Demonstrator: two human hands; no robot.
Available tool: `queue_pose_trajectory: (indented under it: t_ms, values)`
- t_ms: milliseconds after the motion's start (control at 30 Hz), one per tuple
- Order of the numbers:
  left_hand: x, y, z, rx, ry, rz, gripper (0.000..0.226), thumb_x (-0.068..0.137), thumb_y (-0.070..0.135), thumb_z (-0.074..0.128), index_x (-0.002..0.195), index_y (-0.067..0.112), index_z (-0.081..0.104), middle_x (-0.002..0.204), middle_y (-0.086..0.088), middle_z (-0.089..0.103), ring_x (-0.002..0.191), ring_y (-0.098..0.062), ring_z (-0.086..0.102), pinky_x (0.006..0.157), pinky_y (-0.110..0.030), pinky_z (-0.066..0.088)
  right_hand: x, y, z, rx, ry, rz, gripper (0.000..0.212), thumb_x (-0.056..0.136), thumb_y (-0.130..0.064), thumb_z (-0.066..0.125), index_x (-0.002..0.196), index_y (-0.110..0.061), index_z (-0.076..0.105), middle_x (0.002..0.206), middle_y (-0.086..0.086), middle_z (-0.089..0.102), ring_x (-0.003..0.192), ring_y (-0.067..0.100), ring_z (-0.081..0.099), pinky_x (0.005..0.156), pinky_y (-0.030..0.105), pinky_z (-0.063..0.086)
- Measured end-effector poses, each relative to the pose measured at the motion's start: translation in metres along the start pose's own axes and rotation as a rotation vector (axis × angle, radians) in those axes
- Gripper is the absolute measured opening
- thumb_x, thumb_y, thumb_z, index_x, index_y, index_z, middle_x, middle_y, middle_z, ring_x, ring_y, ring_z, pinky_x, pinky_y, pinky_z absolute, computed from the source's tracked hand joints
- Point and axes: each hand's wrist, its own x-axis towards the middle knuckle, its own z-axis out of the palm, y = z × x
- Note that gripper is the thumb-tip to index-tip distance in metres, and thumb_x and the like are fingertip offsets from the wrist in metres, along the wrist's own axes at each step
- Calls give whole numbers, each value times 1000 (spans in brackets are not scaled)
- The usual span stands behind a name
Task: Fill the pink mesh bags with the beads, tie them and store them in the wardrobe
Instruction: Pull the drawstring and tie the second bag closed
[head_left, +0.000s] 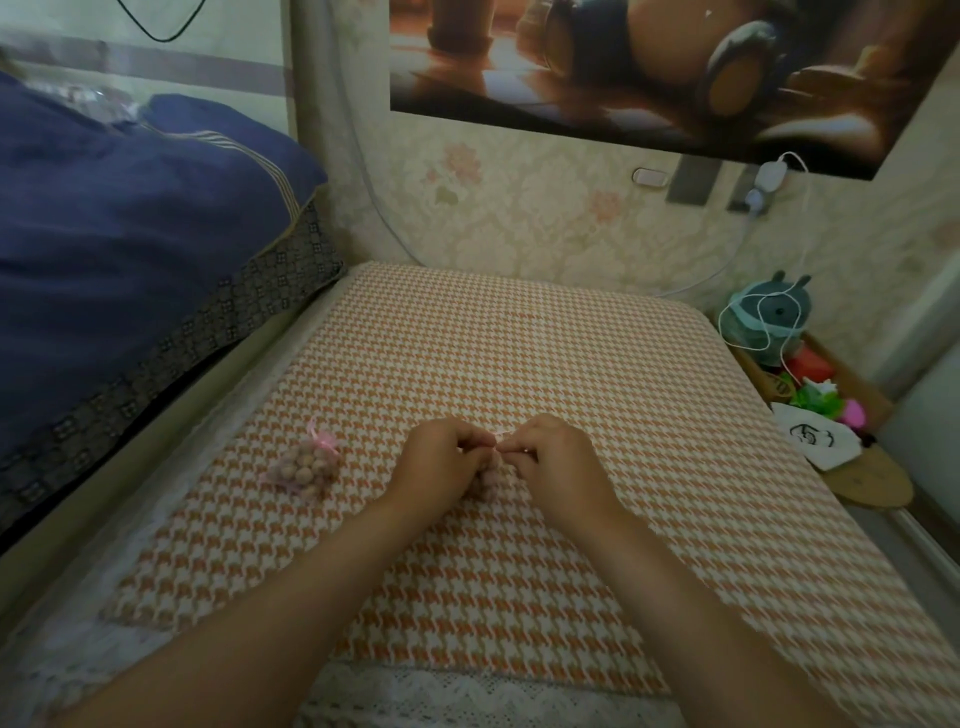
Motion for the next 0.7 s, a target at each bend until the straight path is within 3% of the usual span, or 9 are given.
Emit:
queue_pose_trajectory:
  t_ms: [67, 167, 267, 367, 467, 567, 700]
  values:
    - [-1, 2, 2, -6, 3, 21, 14, 89, -1, 64, 89, 9, 74, 68, -14, 72, 55, -26, 71, 55, -33, 60, 1, 1, -4, -5, 42, -23, 15, 89, -14, 73, 101, -19, 81, 97, -2, 71, 88, 9, 64, 84, 26, 52]
    - [0, 0, 3, -27, -32, 45, 25, 89, -2, 62, 80, 18, 73, 65, -15, 70, 54, -33, 69, 54, -41, 60, 0, 1, -8, -45, 50, -73, 15, 90, -19, 72, 101, -25, 81, 97, -7, 73, 85, 7, 64, 79, 28, 54]
    - [1, -3, 4, -7, -62, 80, 22, 89, -4, 61, 82, 12, 74, 66, -18, 70, 54, -35, 69, 54, -43, 60, -2, -2, -10, -147, 116, -151, 18, 88, -26, 73, 104, -35, 78, 92, -15, 73, 78, -1, 59, 71, 25, 53]
    - [0, -5, 2, -18, -106, 98, 16, 89, -3, 61, 83, 6, 73, 67, -20, 69, 56, -36, 69, 55, -43, 60, 0, -4, -9, -175, 194, -179, 32, 84, -23, 76, 114, -34, 74, 90, -18, 72, 88, 1, 63, 81, 17, 47]
    - [1, -9, -1, 43, -128, 157, 14, 87, 0, 64, 81, 8, 74, 68, -10, 72, 60, -26, 71, 63, -39, 60, 1, -5, -5, 36, 159, -40, 39, 83, -16, 77, 118, -33, 72, 86, -16, 72, 90, -1, 65, 87, 12, 45]
    - [1, -13, -3, 138, -65, 209, 12, 83, 5, 71, 82, 15, 79, 76, 6, 75, 73, -8, 71, 74, -31, 58, 2, -8, -2, 278, 90, 126, 40, 85, -10, 75, 118, -31, 73, 77, -10, 71, 78, 0, 68, 79, 13, 53]
    - [-4, -10, -3, 144, -24, 271, 13, 82, 1, 71, 82, 12, 79, 78, 3, 74, 71, -9, 69, 68, -16, 54, 3, -9, 2, 406, 124, 243, 35, 84, -4, 75, 113, -23, 74, 75, -3, 72, 74, 2, 69, 77, 17, 56]
